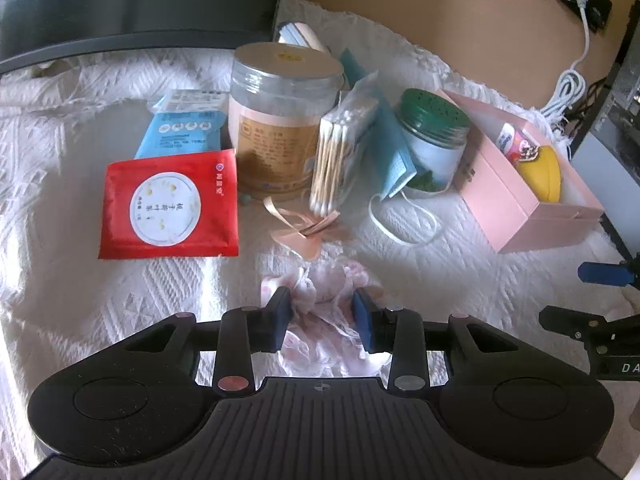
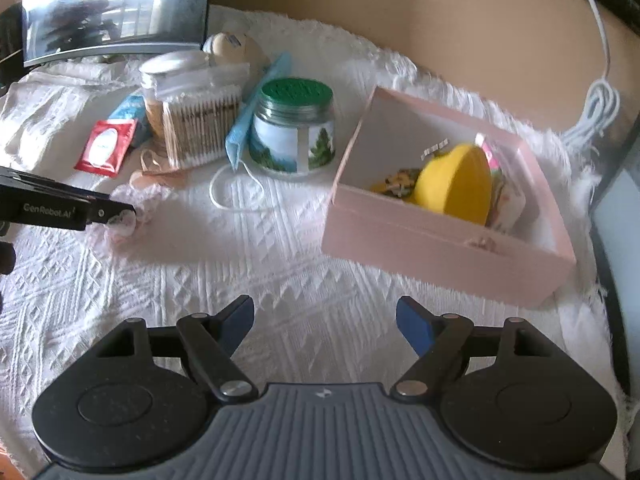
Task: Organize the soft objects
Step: 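Grasp the pink scrunchie on the blanket with the left gripper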
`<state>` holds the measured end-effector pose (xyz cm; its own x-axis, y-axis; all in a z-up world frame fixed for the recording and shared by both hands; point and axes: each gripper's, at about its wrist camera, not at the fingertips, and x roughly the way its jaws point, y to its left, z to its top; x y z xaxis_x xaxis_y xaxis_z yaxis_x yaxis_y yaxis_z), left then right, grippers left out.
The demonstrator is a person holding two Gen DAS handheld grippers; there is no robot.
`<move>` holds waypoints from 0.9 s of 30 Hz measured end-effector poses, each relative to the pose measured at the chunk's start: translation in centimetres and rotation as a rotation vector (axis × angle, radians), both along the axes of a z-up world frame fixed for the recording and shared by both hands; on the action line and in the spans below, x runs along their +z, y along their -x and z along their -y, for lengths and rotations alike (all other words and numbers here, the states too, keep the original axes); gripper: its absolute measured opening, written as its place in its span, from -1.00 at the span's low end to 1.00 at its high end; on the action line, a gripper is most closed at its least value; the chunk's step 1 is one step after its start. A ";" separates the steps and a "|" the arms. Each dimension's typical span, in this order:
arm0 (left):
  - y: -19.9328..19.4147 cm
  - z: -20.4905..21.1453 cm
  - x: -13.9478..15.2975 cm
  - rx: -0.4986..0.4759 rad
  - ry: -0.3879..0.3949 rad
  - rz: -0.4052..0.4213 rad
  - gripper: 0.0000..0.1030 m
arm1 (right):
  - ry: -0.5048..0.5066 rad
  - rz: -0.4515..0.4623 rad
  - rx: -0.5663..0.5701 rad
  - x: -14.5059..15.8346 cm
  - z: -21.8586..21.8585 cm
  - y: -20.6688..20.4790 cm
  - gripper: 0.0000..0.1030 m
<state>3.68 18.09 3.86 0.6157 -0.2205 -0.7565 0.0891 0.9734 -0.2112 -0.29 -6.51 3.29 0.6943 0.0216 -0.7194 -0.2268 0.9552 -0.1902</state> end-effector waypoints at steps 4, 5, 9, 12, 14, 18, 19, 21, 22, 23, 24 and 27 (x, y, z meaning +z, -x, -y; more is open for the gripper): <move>0.2 -0.9 -0.3 0.024 0.046 0.008 -0.24 | -0.010 -0.018 -0.012 -0.5 0.3 0.2 0.53; 0.3 -1.0 -0.4 0.029 0.054 0.013 -0.25 | -0.011 -0.016 -0.011 -0.5 0.3 0.3 0.53; 0.5 -0.7 -0.4 -0.007 0.021 0.038 -0.25 | -0.011 0.004 -0.005 -0.1 0.2 0.8 0.53; 0.6 -0.5 -0.5 -0.021 0.006 0.051 -0.24 | -0.007 0.002 -0.010 -0.2 0.4 1.0 0.53; 0.7 -0.9 -0.6 -0.003 0.013 0.061 -0.45 | 0.001 -0.001 -0.016 -0.3 0.5 1.1 0.53; 1.5 -1.4 -0.2 0.029 0.034 0.092 -0.78 | 0.012 0.025 0.001 0.4 0.1 1.1 0.53; 1.9 -1.5 0.1 0.024 0.036 0.107 -0.78 | 0.010 0.037 0.019 0.8 -0.3 0.9 0.53; 2.9 -1.8 0.9 0.018 0.041 0.143 -0.79 | 0.003 0.063 0.067 1.7 -1.4 0.4 0.53; 3.4 -2.2 1.4 0.026 0.047 0.157 -0.79 | -0.002 0.071 0.093 2.0 -2.1 0.0 0.53; 3.9 -2.6 1.8 0.039 0.052 0.169 -0.79 | -0.014 0.076 0.122 2.3 -2.9 -0.5 0.53; 4.4 -3.2 2.3 0.056 0.056 0.182 -0.79 | -0.031 0.076 0.155 2.6 -3.8 -1.1 0.53; 5.8 -4.9 3.4 0.103 0.058 0.204 -0.79 | -0.100 0.057 0.236 2.7 -7.1 -3.2 0.53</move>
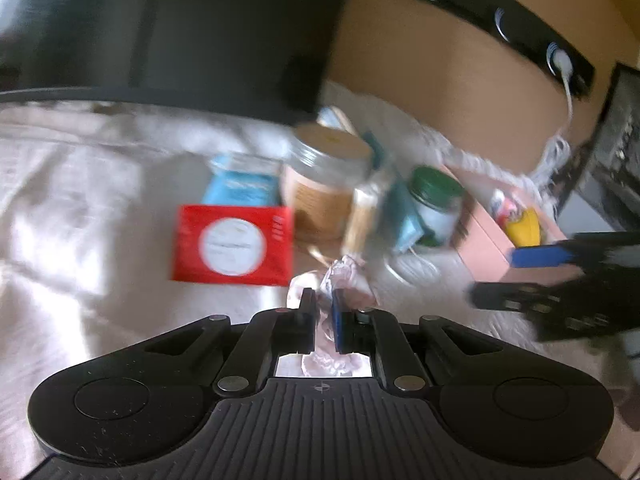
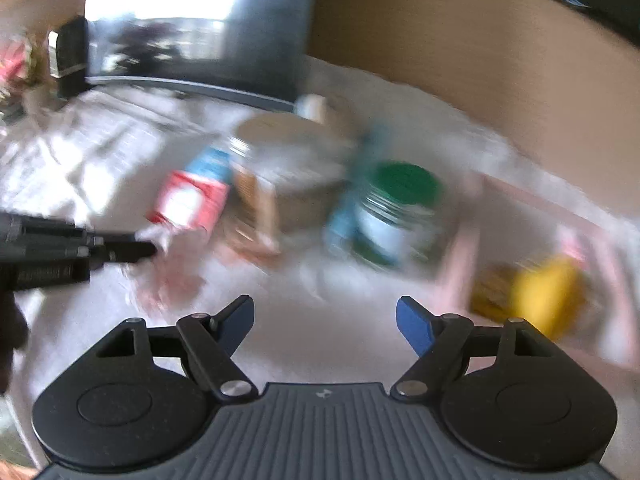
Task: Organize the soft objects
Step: 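Grasp the pink scrunchie on the blanket with the left gripper, then carry the scrunchie into the pink box and open the left gripper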
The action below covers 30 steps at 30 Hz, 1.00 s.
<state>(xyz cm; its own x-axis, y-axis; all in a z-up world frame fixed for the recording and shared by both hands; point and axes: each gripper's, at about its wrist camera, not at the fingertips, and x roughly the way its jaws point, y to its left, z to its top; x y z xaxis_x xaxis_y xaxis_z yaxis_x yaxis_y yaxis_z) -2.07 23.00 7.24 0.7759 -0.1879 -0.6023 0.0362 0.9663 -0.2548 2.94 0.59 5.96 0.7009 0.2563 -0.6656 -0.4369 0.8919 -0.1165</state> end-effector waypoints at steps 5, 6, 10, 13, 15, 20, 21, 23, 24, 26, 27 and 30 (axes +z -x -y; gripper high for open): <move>2.5 -2.5 1.3 0.062 0.011 0.005 -0.79 | -0.054 -0.069 0.018 -2.2 -5.0 -4.4 0.53; 2.9 -2.8 1.4 0.072 0.012 0.003 -0.79 | -0.054 -0.087 0.007 -2.7 -5.5 -5.2 0.53; 4.2 -4.0 1.1 0.100 0.020 -0.012 -0.79 | -0.048 -0.124 -0.048 -4.4 -7.2 -7.5 0.29; 4.7 -4.5 0.6 0.121 0.037 -0.030 -0.79 | -0.023 -0.156 -0.059 -5.2 -7.5 -8.2 -0.12; 4.8 -4.5 0.5 0.109 0.037 -0.031 -0.79 | -0.026 -0.160 -0.065 -5.3 -7.2 -7.7 -0.21; 4.2 -3.0 0.8 0.062 0.031 -0.020 -0.79 | -0.044 -0.150 -0.031 -3.3 -5.0 -4.4 -0.24; 3.9 -2.4 0.9 0.044 0.031 -0.018 -0.79 | -0.052 -0.144 -0.026 -2.7 -4.2 -3.4 -0.24; 3.6 -1.2 1.0 0.001 0.032 -0.016 -0.79 | -0.067 -0.129 -0.026 -1.6 -2.4 -1.4 -0.24; 3.4 -0.4 1.0 -0.028 0.033 -0.017 -0.79 | -0.072 -0.117 -0.032 -0.9 -1.2 -0.3 -0.24; 2.8 1.4 1.2 -0.093 0.034 -0.023 -0.79 | -0.068 -0.088 -0.053 0.1 0.9 1.6 -0.24; 2.4 2.4 1.2 -0.130 0.037 -0.029 -0.79 | -0.064 -0.071 -0.068 0.6 2.1 2.7 -0.24; 1.3 5.8 1.0 -0.261 0.041 -0.041 -0.79 | -0.029 0.007 -0.118 1.7 5.5 5.7 -0.24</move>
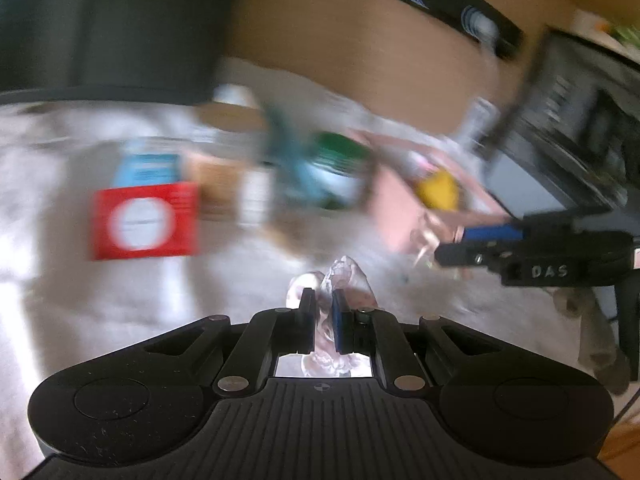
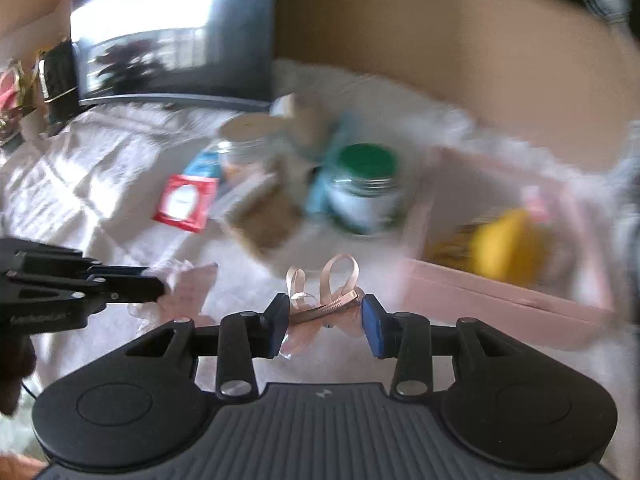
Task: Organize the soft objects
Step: 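Carry the scrunchie into the pink box and open the left gripper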
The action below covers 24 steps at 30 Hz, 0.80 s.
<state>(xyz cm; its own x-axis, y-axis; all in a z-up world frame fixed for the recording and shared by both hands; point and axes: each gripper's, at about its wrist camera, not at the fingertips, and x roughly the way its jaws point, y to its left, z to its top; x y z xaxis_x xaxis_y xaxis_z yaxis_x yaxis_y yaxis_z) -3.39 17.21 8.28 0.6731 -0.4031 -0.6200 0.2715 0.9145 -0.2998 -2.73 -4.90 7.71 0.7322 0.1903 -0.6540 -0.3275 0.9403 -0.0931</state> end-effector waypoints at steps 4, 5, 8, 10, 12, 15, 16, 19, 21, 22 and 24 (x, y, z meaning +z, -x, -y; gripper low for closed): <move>-1.3 4.7 -0.3 -0.142 0.014 -0.020 -0.79 | 0.010 0.028 -0.121 0.4 4.0 2.1 -0.24; -1.7 6.0 -0.3 -0.179 0.020 -0.023 -0.79 | 0.014 0.034 -0.150 0.4 4.8 2.6 -0.24; -2.7 9.1 -0.1 -0.258 0.005 -0.015 -0.79 | 0.002 0.050 -0.239 0.4 7.2 3.8 -0.24; -3.1 10.4 0.5 -0.291 0.007 0.013 -0.79 | -0.006 0.069 -0.284 0.7 8.5 4.5 -0.24; -4.1 11.3 1.5 -0.297 0.004 0.046 -0.79 | -0.015 0.091 -0.319 1.1 9.7 5.1 -0.24; -6.3 12.1 3.1 -0.268 0.022 0.085 -0.78 | -0.029 0.102 -0.373 1.1 11.7 5.7 -0.24; -7.4 12.4 3.8 -0.255 0.032 0.104 -0.78 | -0.033 0.101 -0.389 1.1 12.1 5.8 -0.24; -10.8 13.5 5.5 -0.209 0.026 0.178 -0.75 | -0.051 0.092 -0.427 0.8 13.2 6.3 -0.24; -13.7 14.4 6.5 -0.156 0.006 0.229 -0.75 | -0.052 0.091 -0.437 0.8 13.6 6.7 -0.24; -15.0 14.7 6.8 -0.127 0.006 0.232 -0.71 | -0.048 0.093 -0.440 0.9 13.6 6.8 -0.24; -18.5 15.5 6.7 -0.068 0.006 0.179 -0.65 | -0.036 0.097 -0.444 1.0 13.7 7.1 -0.24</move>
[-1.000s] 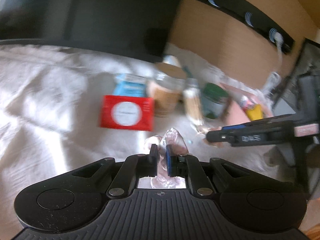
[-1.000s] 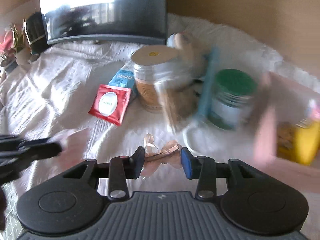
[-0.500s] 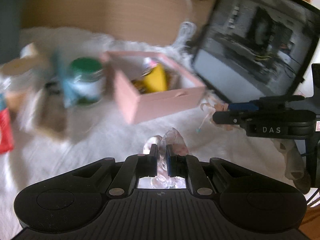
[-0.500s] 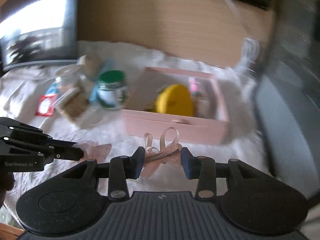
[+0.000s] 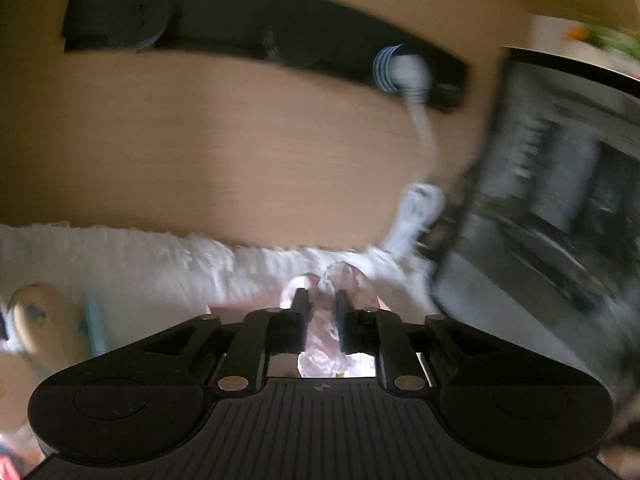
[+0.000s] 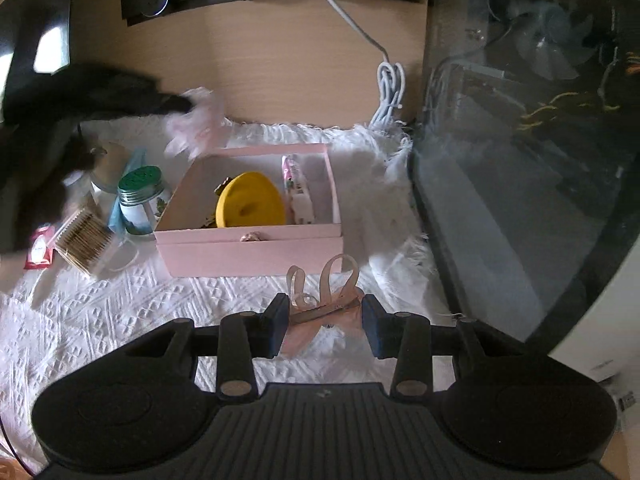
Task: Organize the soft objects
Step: 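Carry the scrunchie into the pink box and open the left gripper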
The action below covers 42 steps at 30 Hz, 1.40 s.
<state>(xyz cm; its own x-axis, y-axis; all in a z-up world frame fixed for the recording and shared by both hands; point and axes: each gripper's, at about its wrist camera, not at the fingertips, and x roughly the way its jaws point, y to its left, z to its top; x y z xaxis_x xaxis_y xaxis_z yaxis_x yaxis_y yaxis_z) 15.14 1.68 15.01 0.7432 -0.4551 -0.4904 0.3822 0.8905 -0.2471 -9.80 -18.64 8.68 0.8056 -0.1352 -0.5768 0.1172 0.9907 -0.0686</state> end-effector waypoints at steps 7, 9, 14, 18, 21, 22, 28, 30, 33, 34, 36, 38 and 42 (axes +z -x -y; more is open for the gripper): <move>-7.7 2.6 -6.2 0.059 -0.070 -0.384 -0.65 | 0.022 -0.042 -0.041 -0.1 0.9 0.0 -0.24; -7.5 2.0 -7.2 0.034 -0.035 -0.459 -0.65 | 0.022 -0.051 -0.046 -0.2 1.2 -0.2 -0.24; -5.0 -0.8 -5.6 0.013 0.057 -0.425 -0.65 | 0.010 -0.026 -0.020 0.9 1.3 -1.9 -0.23; -0.2 -3.2 -3.0 -0.030 0.056 -0.254 -0.65 | -0.013 0.041 0.060 3.5 0.4 -5.9 -0.23; 3.9 -5.1 -2.6 -0.027 0.047 -0.207 -0.65 | -0.024 0.070 0.120 5.0 -0.8 -10.3 -0.23; 5.1 -6.0 -2.8 -0.018 0.045 -0.209 -0.65 | -0.030 0.075 0.138 5.3 -1.2 -11.8 -0.23; 12.0 -12.2 -4.9 0.130 -0.009 -0.278 -0.65 | -0.031 0.044 0.224 4.5 -4.7 -21.4 -0.20; 13.5 -14.5 -5.7 0.211 -0.011 -0.316 -0.65 | -0.051 -0.019 0.230 3.1 -5.4 -24.1 -0.01; 15.7 -18.5 -6.8 0.350 -0.012 -0.367 -0.65 | -0.065 -0.129 0.177 0.5 -5.9 -27.1 0.13; 16.4 -19.6 -7.0 0.388 -0.008 -0.377 -0.65 | -0.061 -0.153 0.159 -0.3 -6.0 -27.4 0.13; 17.2 -21.5 -7.2 0.453 0.009 -0.391 -0.65 | -0.050 -0.173 0.142 -1.2 -6.5 -27.3 0.13; 17.6 -22.5 -7.5 0.508 0.027 -0.399 -0.65 | -0.029 -0.167 0.139 -1.5 -6.8 -26.4 0.13; 17.7 -24.2 -7.9 0.593 0.050 -0.403 -0.65 | 0.062 -0.085 0.140 -0.7 -7.5 -23.6 0.15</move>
